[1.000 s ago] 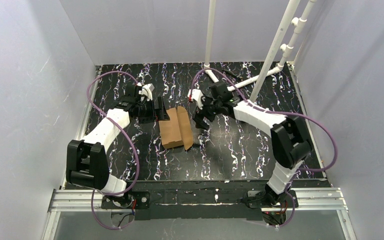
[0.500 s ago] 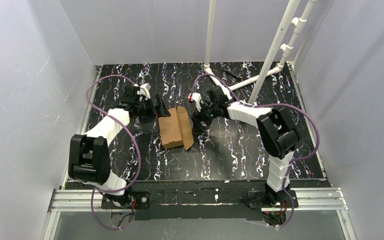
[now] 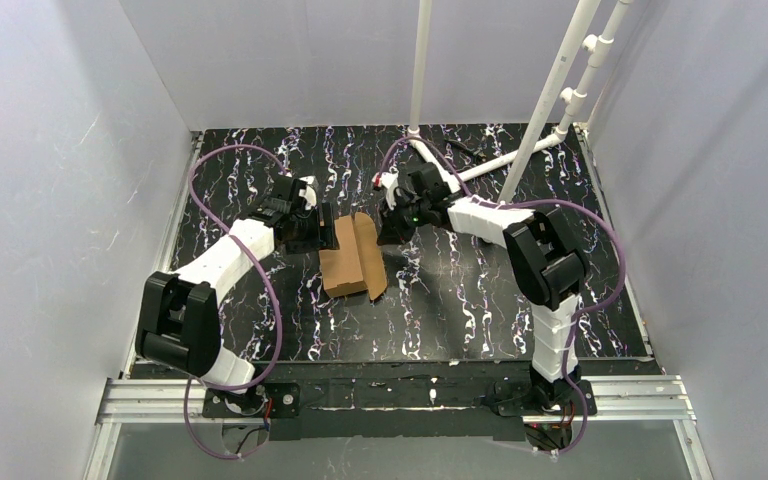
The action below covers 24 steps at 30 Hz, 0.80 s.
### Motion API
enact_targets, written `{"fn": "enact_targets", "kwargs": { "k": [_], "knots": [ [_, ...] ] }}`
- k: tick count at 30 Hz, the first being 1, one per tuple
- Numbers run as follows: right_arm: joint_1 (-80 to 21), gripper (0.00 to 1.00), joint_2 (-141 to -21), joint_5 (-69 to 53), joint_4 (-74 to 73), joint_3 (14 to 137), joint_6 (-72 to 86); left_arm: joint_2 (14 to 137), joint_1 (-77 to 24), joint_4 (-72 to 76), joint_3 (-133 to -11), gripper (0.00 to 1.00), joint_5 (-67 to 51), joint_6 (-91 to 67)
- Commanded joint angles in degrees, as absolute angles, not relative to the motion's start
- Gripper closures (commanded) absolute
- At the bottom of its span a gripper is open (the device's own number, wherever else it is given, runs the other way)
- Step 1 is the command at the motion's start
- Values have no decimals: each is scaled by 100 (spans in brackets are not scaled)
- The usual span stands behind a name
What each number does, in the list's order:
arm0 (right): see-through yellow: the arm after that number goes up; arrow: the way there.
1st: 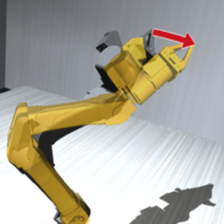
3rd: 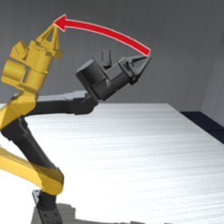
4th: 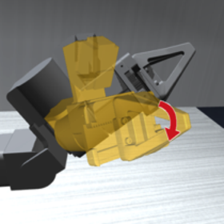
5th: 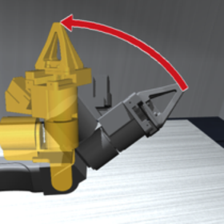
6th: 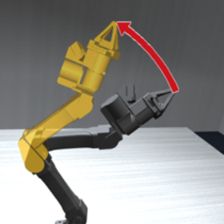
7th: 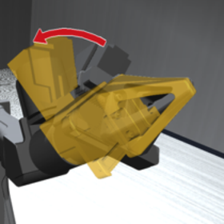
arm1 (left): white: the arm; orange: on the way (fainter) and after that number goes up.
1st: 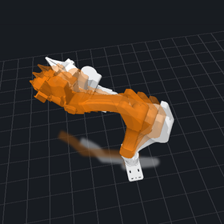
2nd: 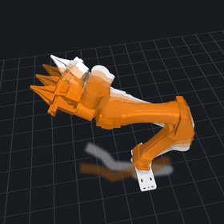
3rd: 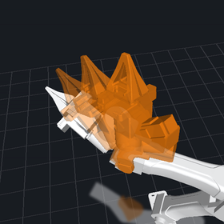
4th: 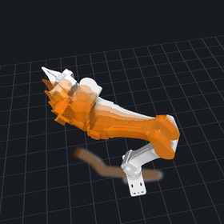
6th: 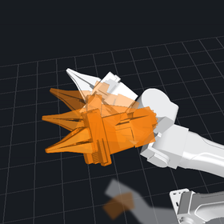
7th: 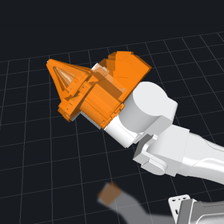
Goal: Fold the paper box
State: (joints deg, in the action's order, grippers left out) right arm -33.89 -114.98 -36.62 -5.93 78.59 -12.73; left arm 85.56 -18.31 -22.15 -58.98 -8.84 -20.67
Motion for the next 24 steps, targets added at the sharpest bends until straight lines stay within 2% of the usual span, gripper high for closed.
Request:
{"fn": "enact_targets", "kwargs": {
  "k": [1, 4, 6, 16, 19, 20, 23, 24],
  "knots": [
    [-3677, 89, -11215, -3664, -197, 7555, -560, 8266, -1787, -2303, -5896, 40, -448, -2138],
    [-3981, 97, -11107, -3297, 72, 7254, -219, 8105, -1750, -2288, -5840, 56, -403, -2173],
    [-4174, 99, -11091, -3047, 189, 7160, -51, 8026, -1656, -2245, -5683, 61, -400, -2230],
    [-5084, 99, -11078, -2638, 1021, 6785, 995, 7624, -1153, -2184, -5387, 61, -786, -2167],
    [-5145, 99, -11064, -2578, 736, 6945, 790, 7380, -1115, -2315, -5534, 50, -783, -1859],
    [-5033, 99, -10959, -2546, 598, 6962, 653, 7296, -1104, -2367, -5597, 43, -782, -1755],
    [-4599, 99, -10551, -2685, 129, 6906, -150, 7100, -888, -2197, -5621, 4, -1069, -1767],
    [-4484, 99, -10413, -2745, -159, 6868, -464, 7091, -755, -2099, -5599, 2, -1281, -1862]
  ]
}}
